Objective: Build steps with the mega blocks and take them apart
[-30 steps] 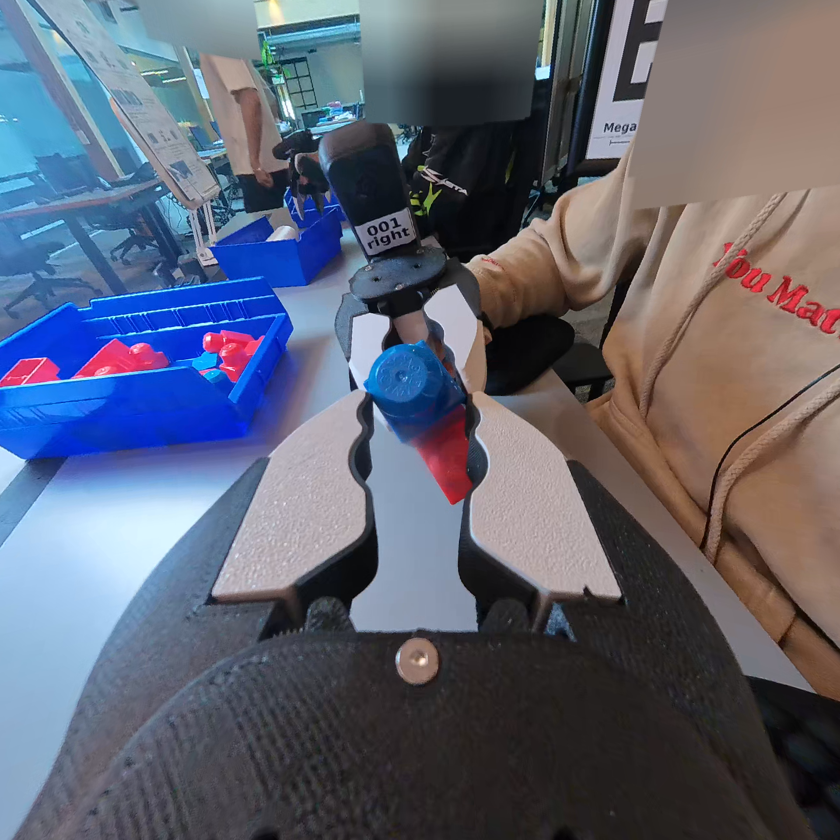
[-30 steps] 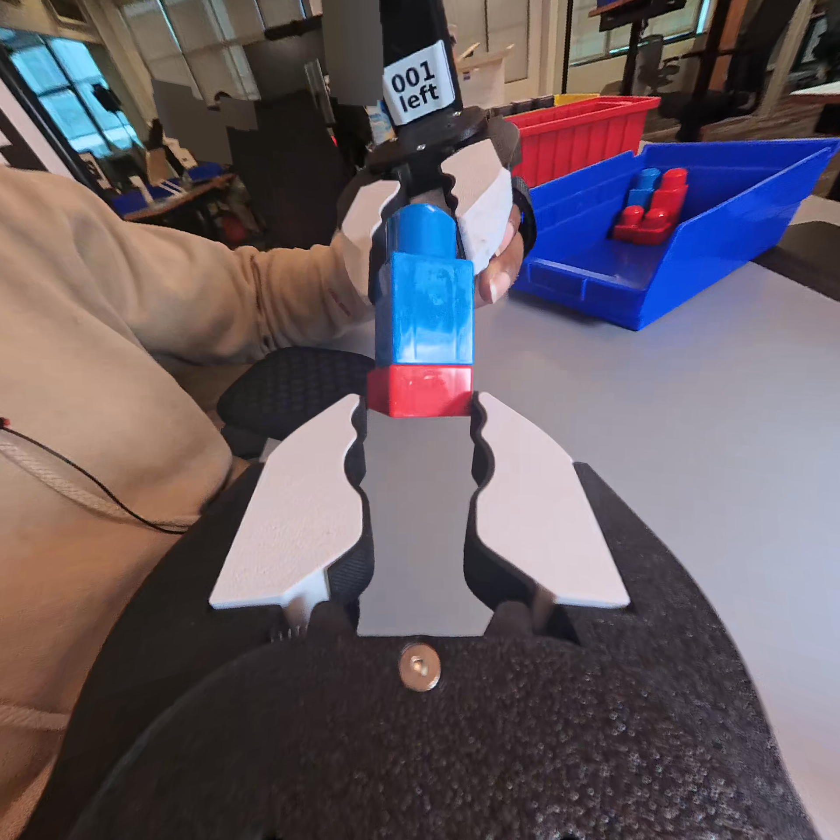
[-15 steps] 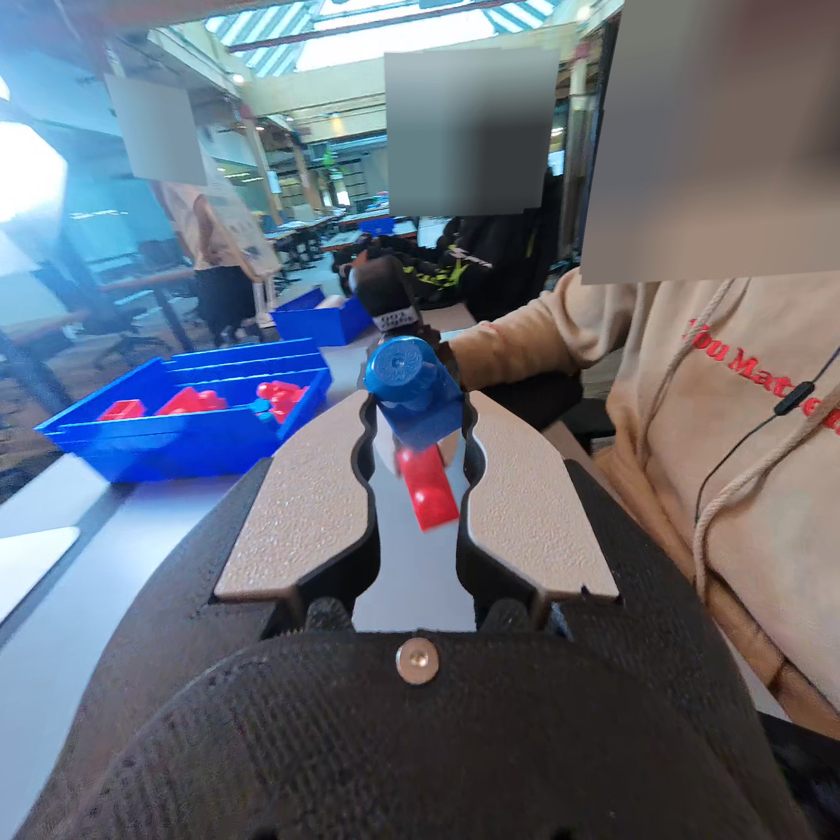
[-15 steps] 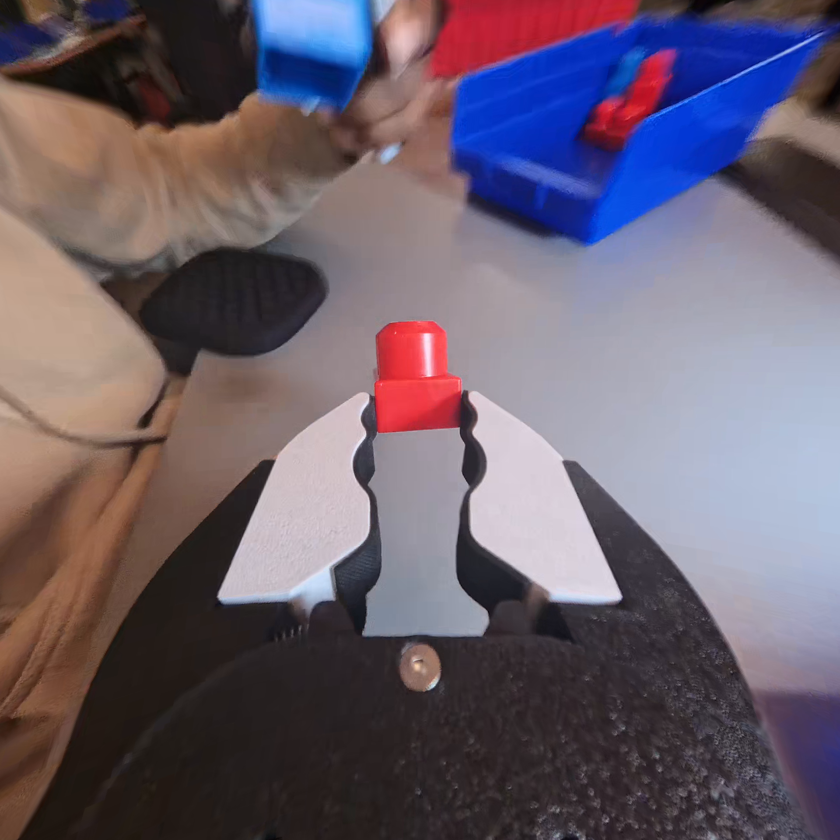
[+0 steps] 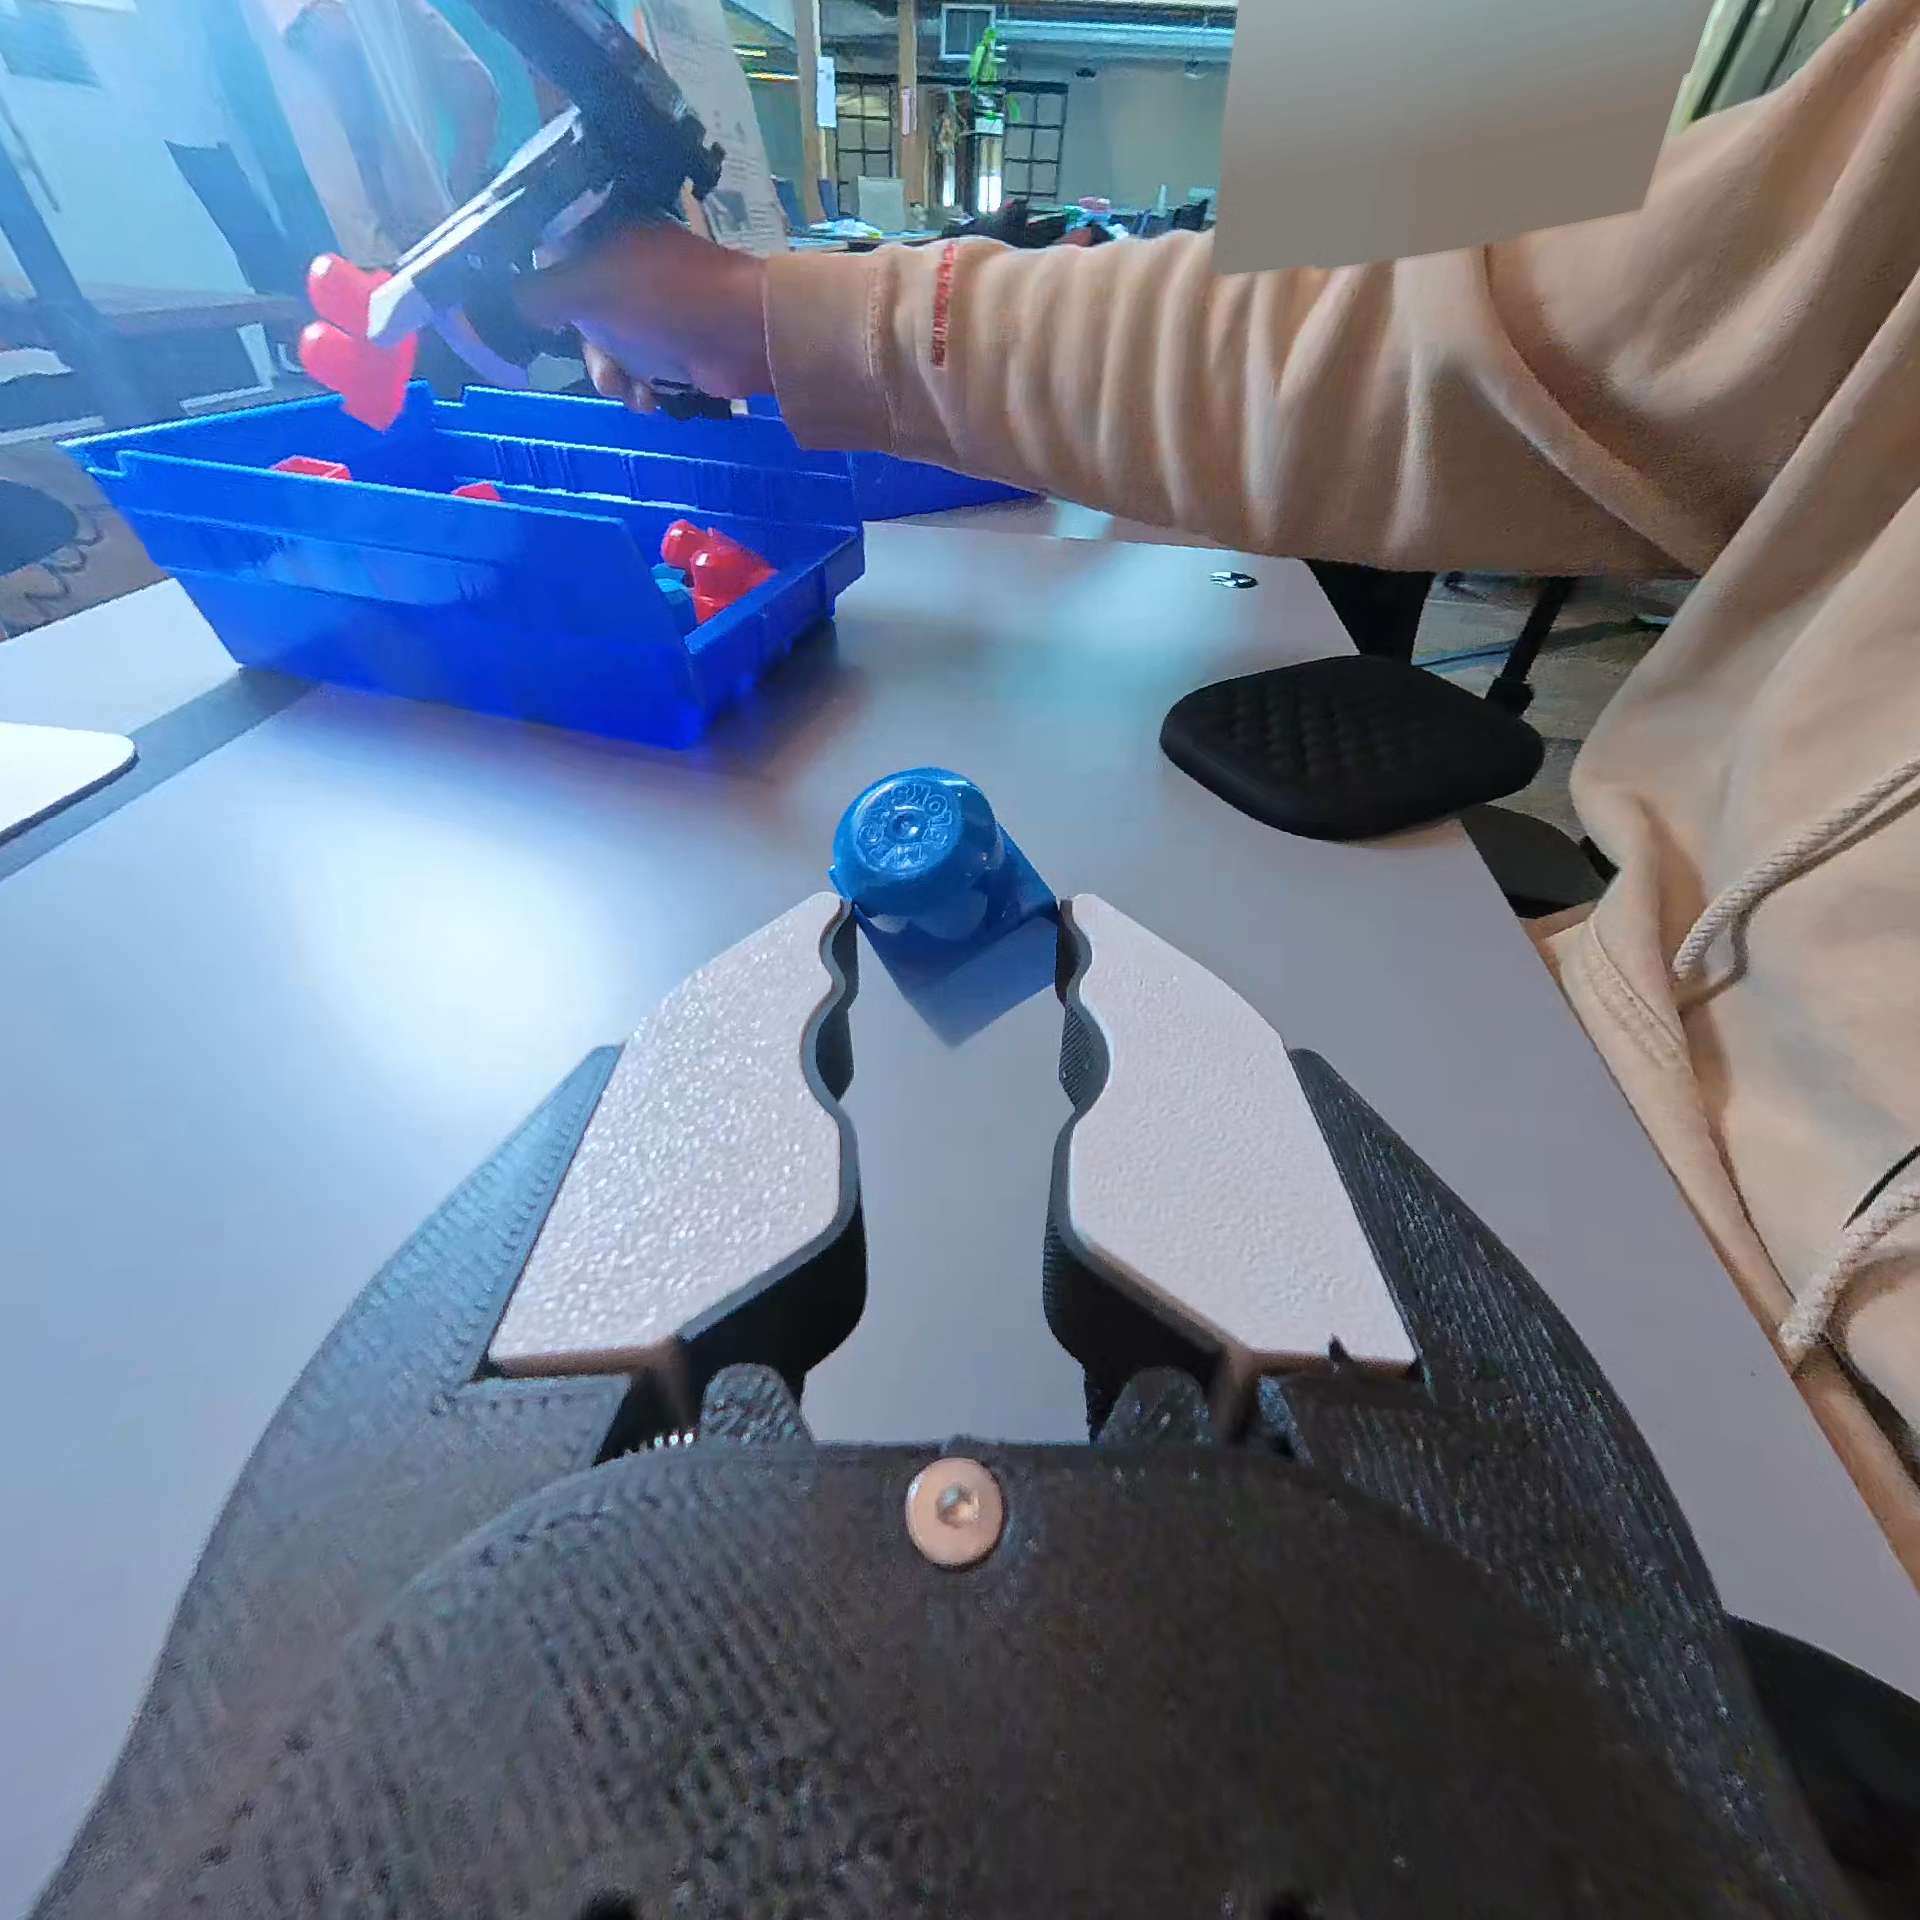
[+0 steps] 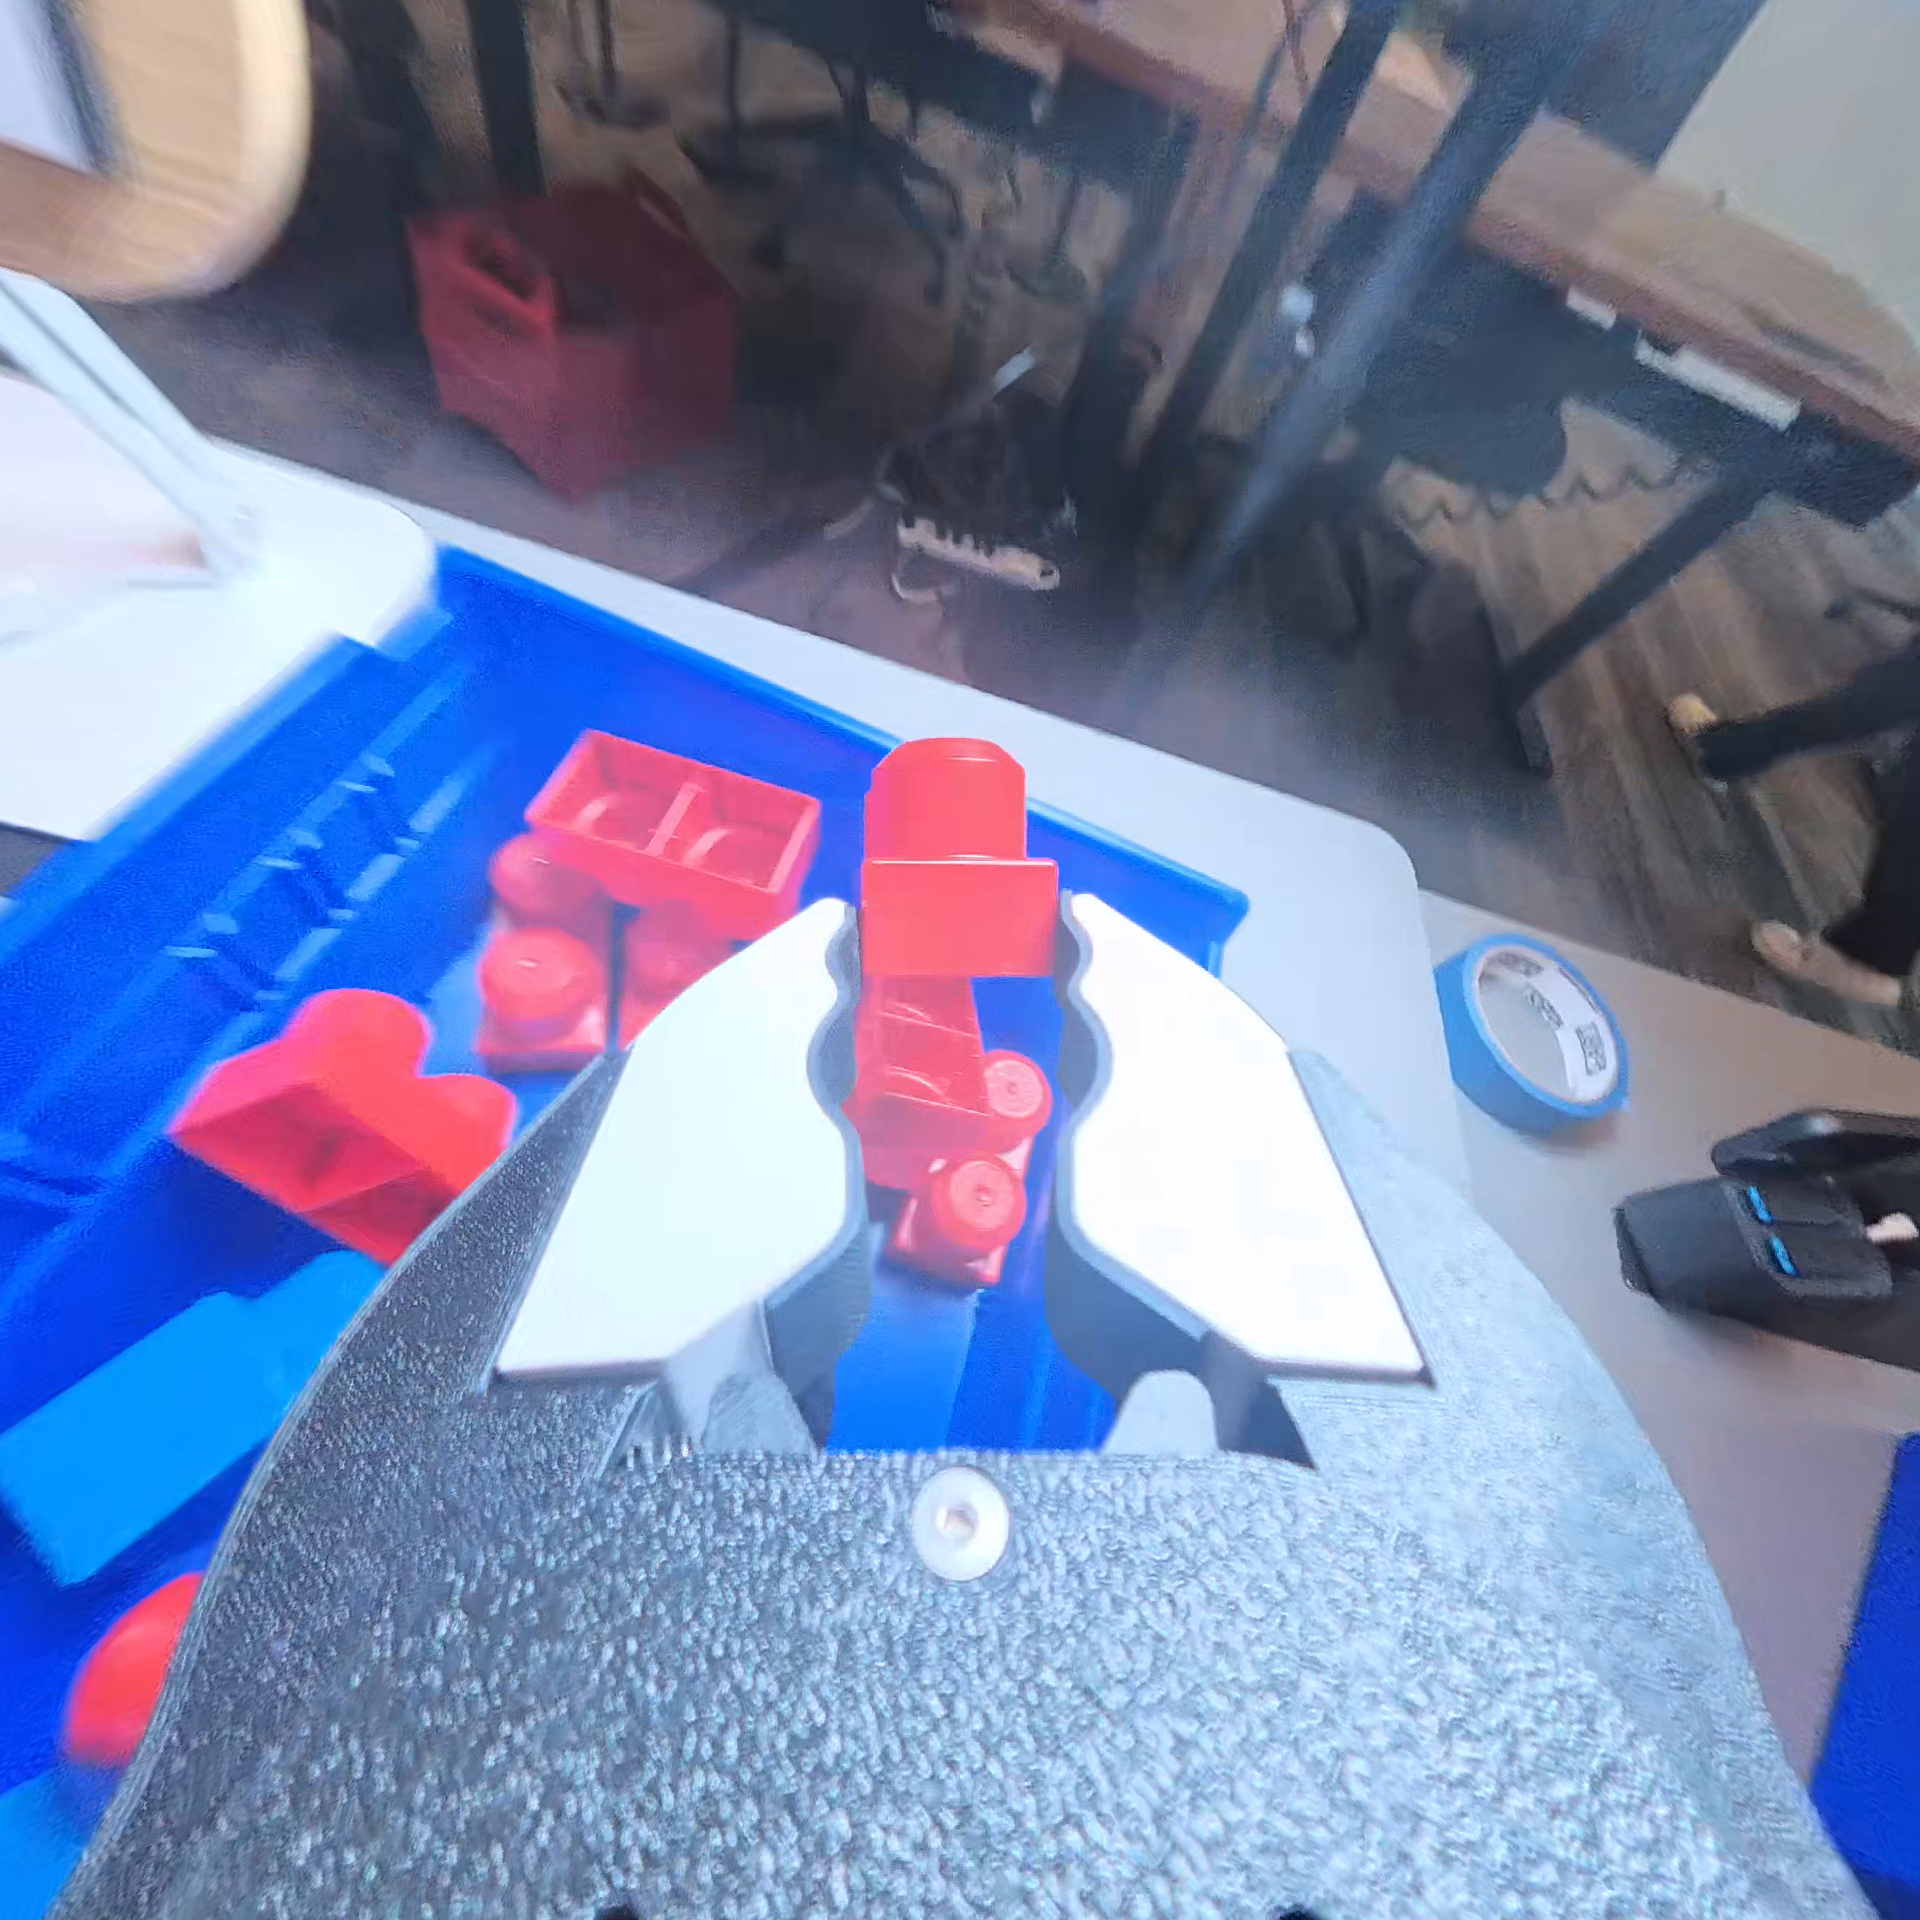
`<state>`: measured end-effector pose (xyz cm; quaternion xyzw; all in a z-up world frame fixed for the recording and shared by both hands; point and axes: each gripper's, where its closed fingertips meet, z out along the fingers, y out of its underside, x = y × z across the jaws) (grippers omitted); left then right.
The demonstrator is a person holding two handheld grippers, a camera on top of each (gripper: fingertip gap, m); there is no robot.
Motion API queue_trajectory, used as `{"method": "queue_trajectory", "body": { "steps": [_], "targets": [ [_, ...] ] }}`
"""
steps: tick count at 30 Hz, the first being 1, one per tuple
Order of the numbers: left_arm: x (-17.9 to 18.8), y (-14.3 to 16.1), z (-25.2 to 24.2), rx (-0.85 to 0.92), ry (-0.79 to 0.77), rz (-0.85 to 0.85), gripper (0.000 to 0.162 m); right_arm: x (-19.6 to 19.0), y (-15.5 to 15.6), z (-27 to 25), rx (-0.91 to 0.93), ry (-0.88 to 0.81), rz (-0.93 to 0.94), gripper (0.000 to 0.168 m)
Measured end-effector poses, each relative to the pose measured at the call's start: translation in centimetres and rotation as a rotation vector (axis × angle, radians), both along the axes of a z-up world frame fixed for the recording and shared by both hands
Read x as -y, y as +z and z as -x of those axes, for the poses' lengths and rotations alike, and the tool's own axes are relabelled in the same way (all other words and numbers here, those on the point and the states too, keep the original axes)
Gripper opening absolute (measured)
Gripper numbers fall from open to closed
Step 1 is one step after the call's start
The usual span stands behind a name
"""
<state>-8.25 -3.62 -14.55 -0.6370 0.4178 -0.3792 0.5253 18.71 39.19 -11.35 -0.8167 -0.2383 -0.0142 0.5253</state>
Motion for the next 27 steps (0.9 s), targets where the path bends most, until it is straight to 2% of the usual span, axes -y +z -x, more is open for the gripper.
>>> {"method": "queue_trajectory", "body": {
  "steps": [2,4,7,9,11,13,16,18,20,22,24,27],
  "targets": [
    [-0.4,-0.1,0.2,0.01,0.018,0.005,0.037,-1.6,-2.0,-1.4,0.054,-0.06,0.066,0.036],
    [-0.6,-0.1,0.4,0.019,0.028,0.013,0.037,-2.1,-2.5,-2.0,0.083,-0.101,0.083,0.042],
    [-0.8,-0.1,0.5,0.019,0.041,0.008,0.037,-1.3,-0.1,-0.2,0.081,-0.034,-0.017,0.045],
    [-0.9,-0.1,0.4,0.02,0.044,0.008,0.037,1.1,2.1,3.6,0.026,0.129,-0.063,0.045],
    [-0.9,-0.1,0.3,0.015,0.05,0.003,0.037,6.0,4.1,9.2,-0.06,0.397,-0.066,0.044],
    [-0.9,-0.2,0.1,0.008,0.052,-0.001,0.037,13.5,5.1,15.0,-0.133,0.726,0.009,0.044],
    [-0.6,-0.2,-0.2,-0.002,0.046,-0.022,0.037,27.1,4.2,21.1,-0.159,1.217,0.212,0.047],
    [-0.2,0.1,-0.5,0.008,0.029,-0.042,0.037,34.3,2.4,23.1,-0.134,1.439,0.339,0.052],
    [0.4,0.6,-0.9,0.016,0.003,-0.069,0.037,39.3,0.1,24.6,-0.098,1.559,0.447,0.057],
    [0.9,0.9,-1.2,0.017,-0.011,-0.097,0.037,42.2,-2.3,25.5,-0.042,1.614,0.512,0.058],
    [1.4,1.2,-1.5,0.017,-0.024,-0.119,0.037,44.1,-3.8,26.0,-0.015,1.65,0.547,0.04],
    [1.5,1.9,-1.3,0.042,-0.011,-0.151,0.035,44.2,-3.3,26.0,0.0,1.648,0.504,0.038]
  ]
}}
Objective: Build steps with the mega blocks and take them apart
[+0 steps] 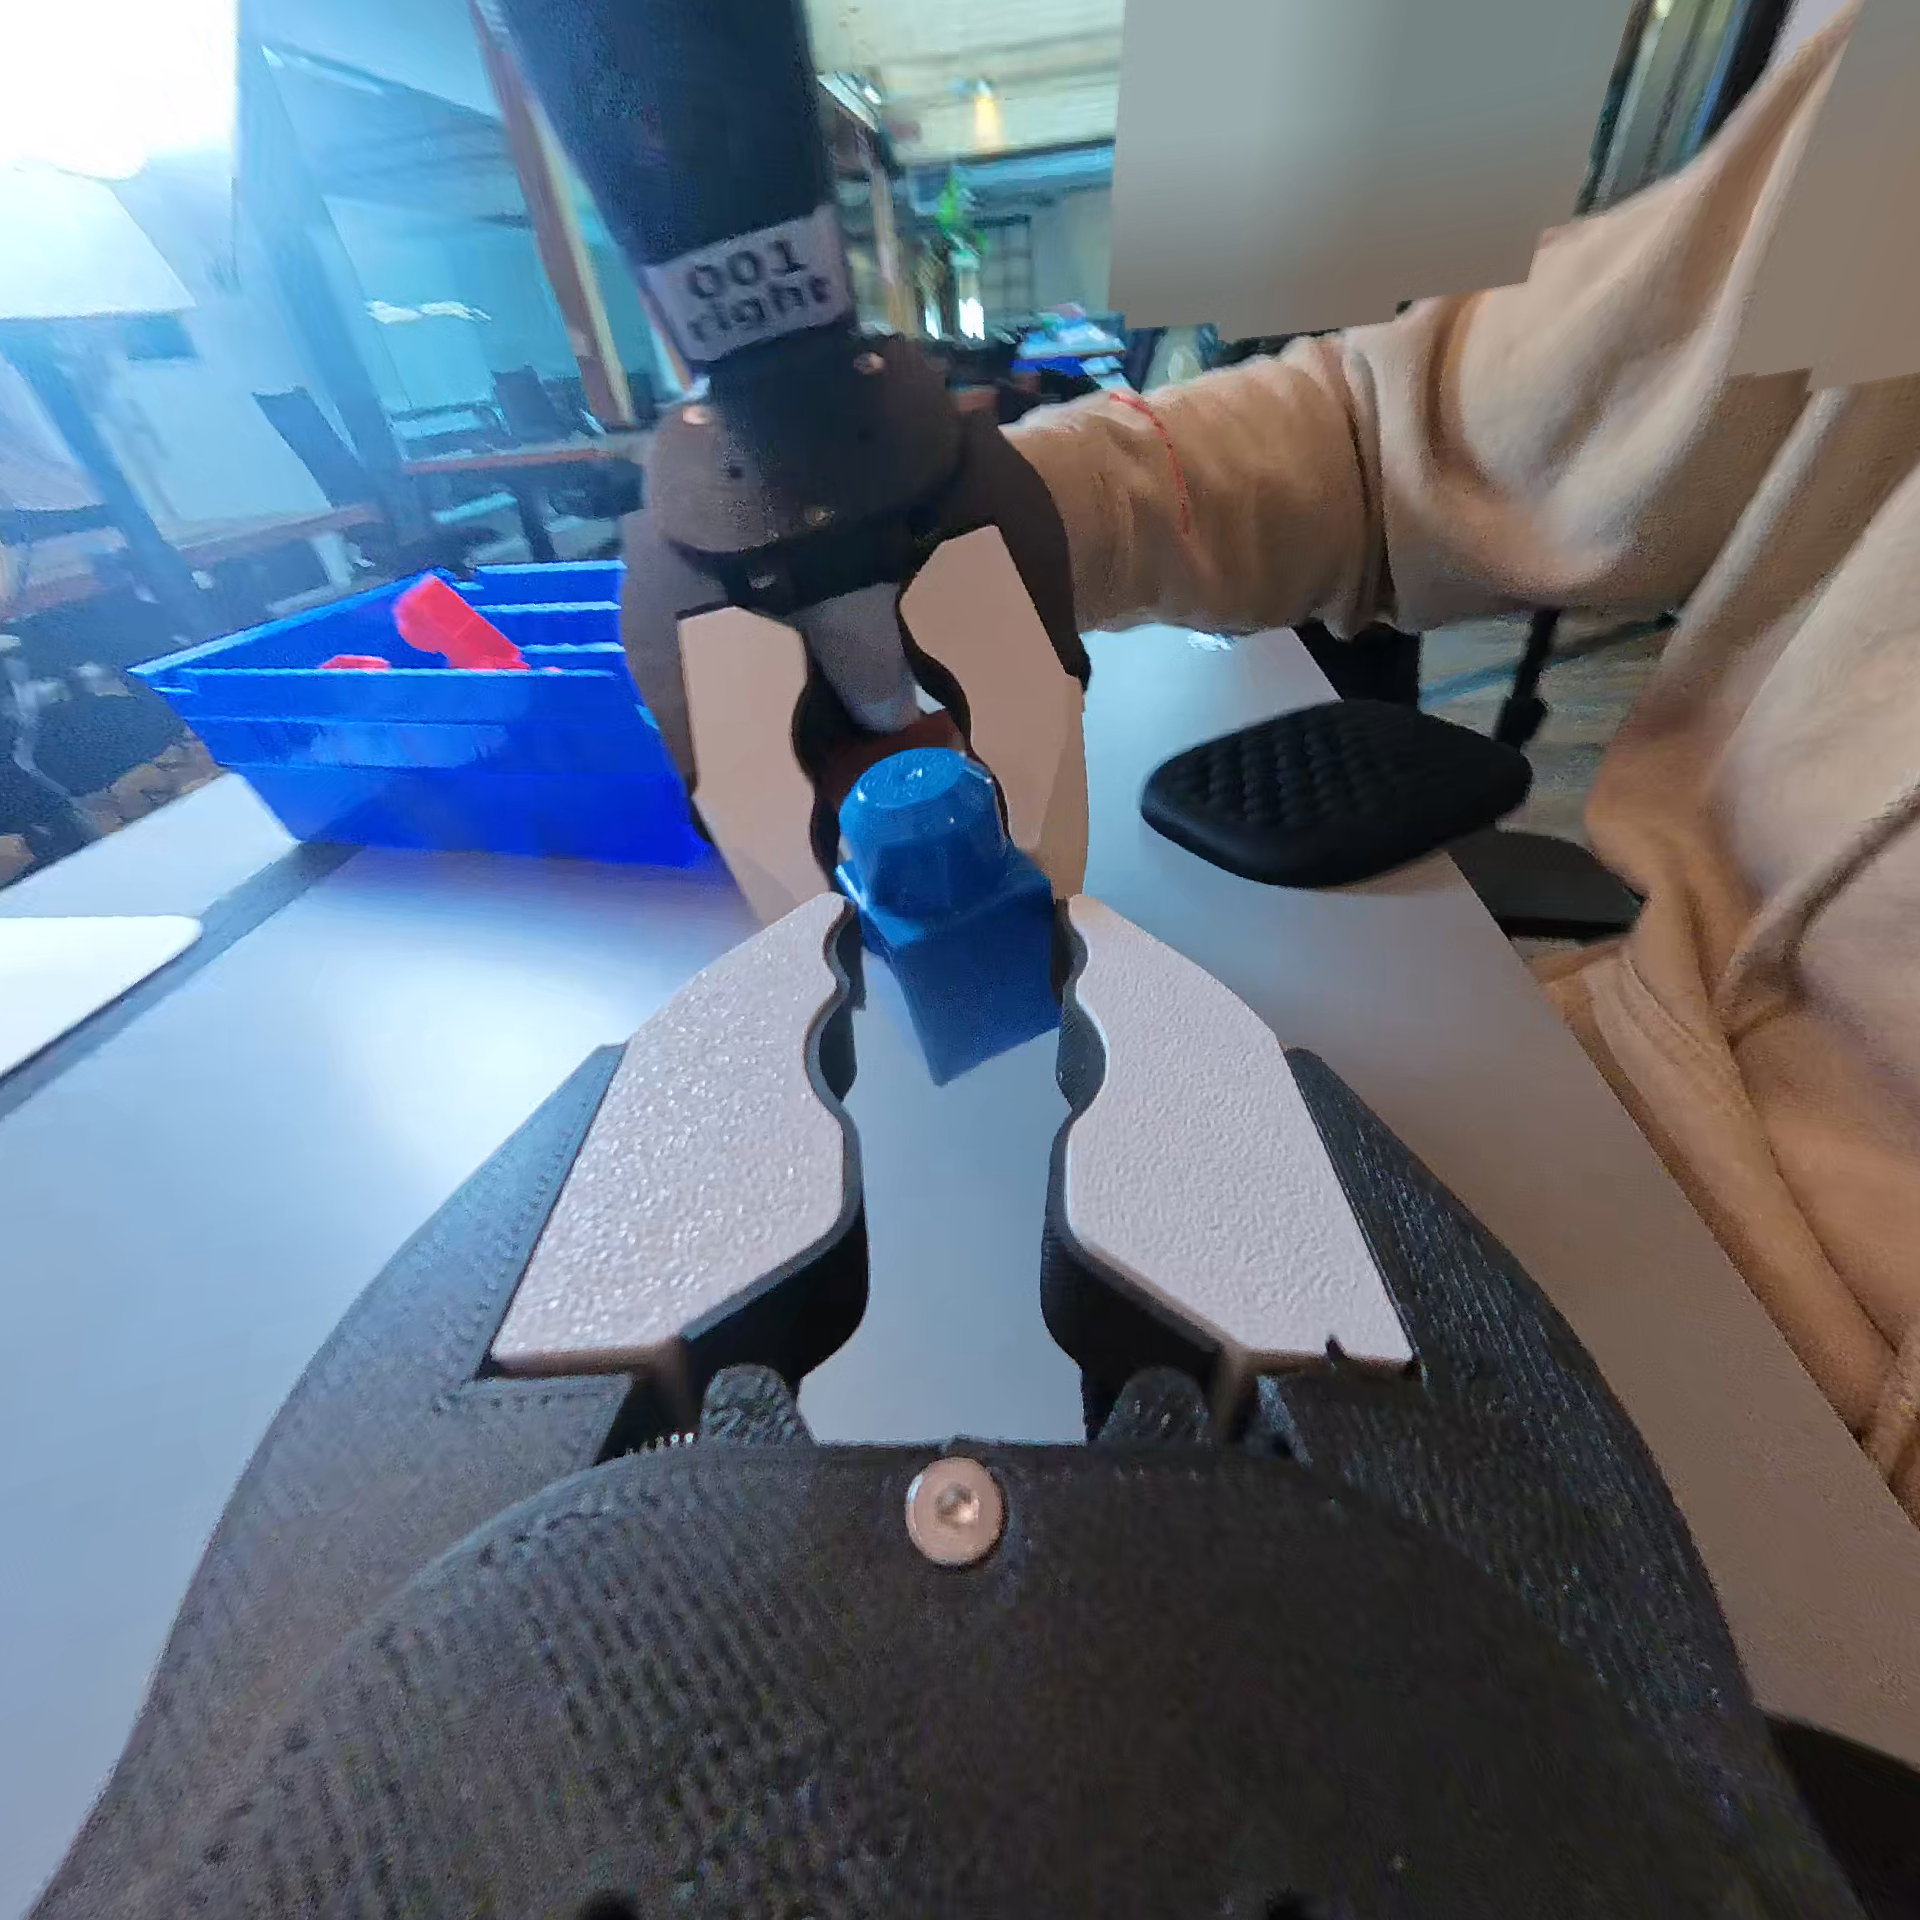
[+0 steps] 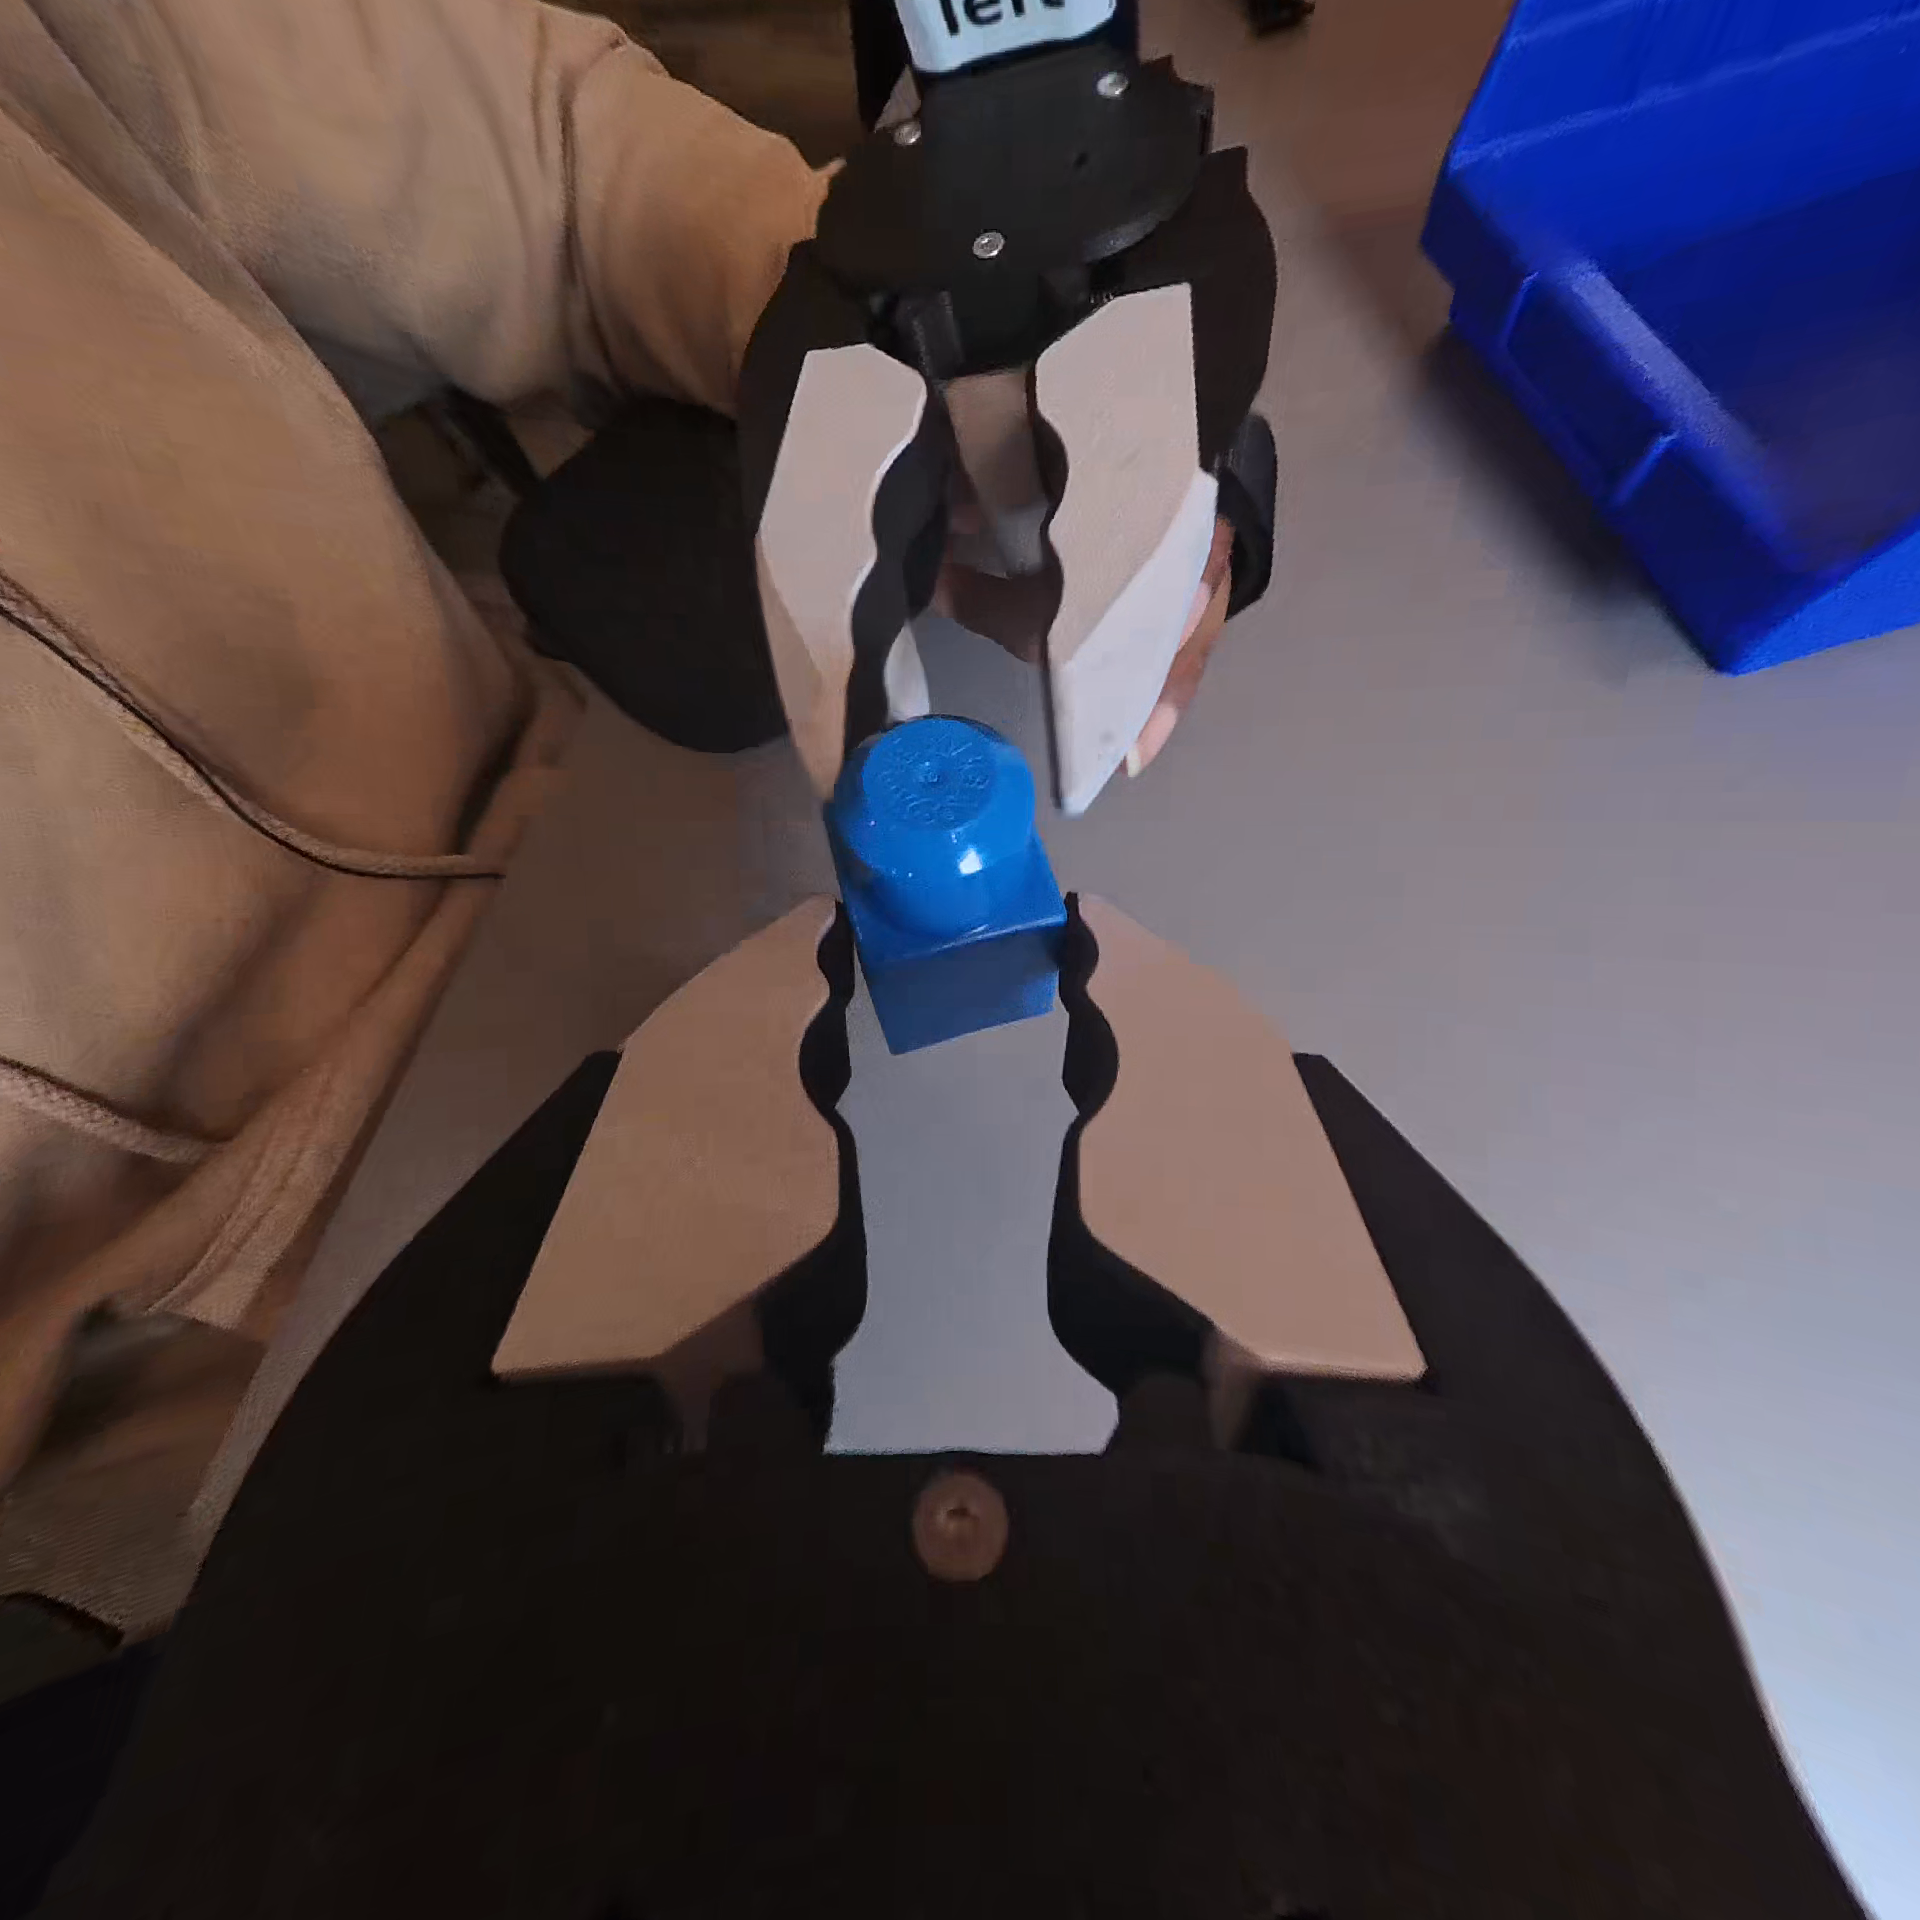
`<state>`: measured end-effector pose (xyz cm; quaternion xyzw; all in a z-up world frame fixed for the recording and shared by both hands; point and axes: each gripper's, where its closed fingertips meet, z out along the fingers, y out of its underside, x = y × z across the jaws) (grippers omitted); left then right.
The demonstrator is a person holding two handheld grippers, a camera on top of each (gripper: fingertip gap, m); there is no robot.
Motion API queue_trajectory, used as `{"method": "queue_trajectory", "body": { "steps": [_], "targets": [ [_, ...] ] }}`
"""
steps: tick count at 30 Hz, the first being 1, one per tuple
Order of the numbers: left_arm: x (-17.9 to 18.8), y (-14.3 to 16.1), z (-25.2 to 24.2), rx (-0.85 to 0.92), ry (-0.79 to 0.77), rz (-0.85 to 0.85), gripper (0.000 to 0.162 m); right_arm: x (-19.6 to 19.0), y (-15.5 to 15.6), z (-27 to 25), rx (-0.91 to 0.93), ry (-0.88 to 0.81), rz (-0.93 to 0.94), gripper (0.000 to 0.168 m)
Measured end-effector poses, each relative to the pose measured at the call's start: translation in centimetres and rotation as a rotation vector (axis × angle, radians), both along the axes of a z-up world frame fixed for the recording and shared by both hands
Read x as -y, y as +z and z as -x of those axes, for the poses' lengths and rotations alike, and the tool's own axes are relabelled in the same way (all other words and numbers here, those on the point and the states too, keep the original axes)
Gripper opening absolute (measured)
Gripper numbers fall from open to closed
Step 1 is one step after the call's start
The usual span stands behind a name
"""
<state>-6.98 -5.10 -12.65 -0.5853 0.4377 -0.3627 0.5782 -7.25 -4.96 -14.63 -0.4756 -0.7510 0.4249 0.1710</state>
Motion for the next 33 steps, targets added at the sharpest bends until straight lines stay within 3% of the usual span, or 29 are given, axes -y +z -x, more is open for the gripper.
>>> {"method": "queue_trajectory", "body": {
  "steps": [3,7,10,12,17,21,24,29,33],
  "targets": [
    [-1.5,1.0,1.4,0.043,0.099,-0.009,0.042,-3.9,2.4,-1.5,-0.029,-0.111,-0.088,0.038],
    [-2.9,1.3,3.1,0.068,0.178,0.014,0.037,-16.1,4.9,-7.3,0.061,-0.511,-0.336,0.038],
    [-3.2,0.7,3.0,0.052,0.186,0.036,0.035,-25.4,3.5,-15.5,0.288,-0.826,-0.501,0.039],
    [-3.2,0.1,2.7,0.023,0.184,0.039,0.035,-28.1,1.6,-19.7,0.412,-0.929,-0.486,0.039],
    [-3.3,-0.9,2.3,-0.012,0.176,0.052,0.034,-28.2,-2.4,-24.3,0.594,-0.936,-0.429,0.039],
    [-3.8,-1.4,2.6,-0.01,0.194,0.075,0.034,-27.3,-3.2,-27.0,0.738,-0.96,-0.416,0.04],
    [-4.5,-1.4,3.4,-0.015,0.233,0.076,0.035,-27.4,-2.5,-28.0,0.736,-0.998,-0.475,0.044],
    [-7.4,0.7,8.2,-0.056,0.413,0.067,0.038,-25.7,1.1,-25.0,0.449,-1.047,-0.496,0.045],
    [-11.0,3.5,17.4,-0.234,0.704,0.065,0.04,-20.9,4.0,-20.3,0.134,-0.993,-0.419,0.045]
  ]
}}
